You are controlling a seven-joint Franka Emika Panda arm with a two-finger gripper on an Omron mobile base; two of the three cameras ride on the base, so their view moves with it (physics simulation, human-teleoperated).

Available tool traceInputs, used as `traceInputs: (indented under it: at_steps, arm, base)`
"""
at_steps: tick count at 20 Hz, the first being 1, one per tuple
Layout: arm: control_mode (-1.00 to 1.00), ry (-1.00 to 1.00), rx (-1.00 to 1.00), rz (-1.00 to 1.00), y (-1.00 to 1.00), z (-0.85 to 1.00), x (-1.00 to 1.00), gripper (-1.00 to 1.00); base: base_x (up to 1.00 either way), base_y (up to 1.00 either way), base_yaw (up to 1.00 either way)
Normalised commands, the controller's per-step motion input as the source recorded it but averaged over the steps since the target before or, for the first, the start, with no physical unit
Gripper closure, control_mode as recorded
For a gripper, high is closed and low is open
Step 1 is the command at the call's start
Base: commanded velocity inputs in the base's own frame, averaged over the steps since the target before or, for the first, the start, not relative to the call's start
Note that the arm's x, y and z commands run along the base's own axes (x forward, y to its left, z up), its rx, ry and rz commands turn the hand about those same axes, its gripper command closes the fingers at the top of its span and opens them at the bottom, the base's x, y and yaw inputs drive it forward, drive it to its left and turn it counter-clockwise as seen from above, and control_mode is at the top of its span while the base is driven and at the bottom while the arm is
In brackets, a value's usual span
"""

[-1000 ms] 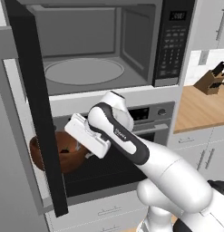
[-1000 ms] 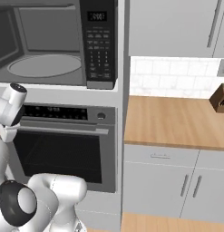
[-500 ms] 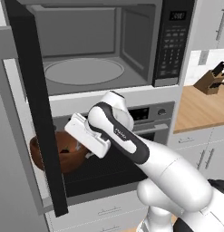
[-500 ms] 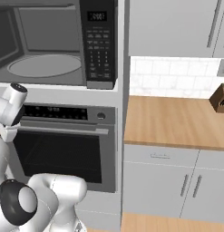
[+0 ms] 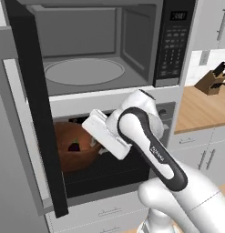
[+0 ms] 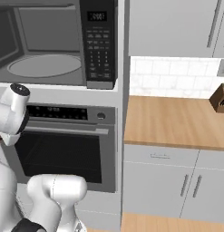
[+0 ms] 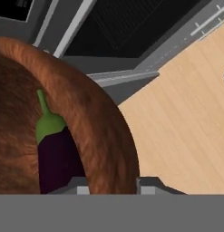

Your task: Pick the eggplant from the sink and place it in the bowl. Then pick the bowl and place it in the microwave. Then close the microwave door and press the start button.

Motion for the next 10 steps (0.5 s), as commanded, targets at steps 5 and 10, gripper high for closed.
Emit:
traceInputs:
  at_steps: [5, 10]
  arm:
    - [-1.00, -0.05, 0.09, -0.20, -0.42, 0.76, -0.04, 1.00]
    - [-1.00, 0.00, 0.00, -0.34, -0.36, 0.89, 0.00, 1.00]
  base:
    - [0.00, 0.00, 0.00]
    - [0.00, 0.00, 0.00]
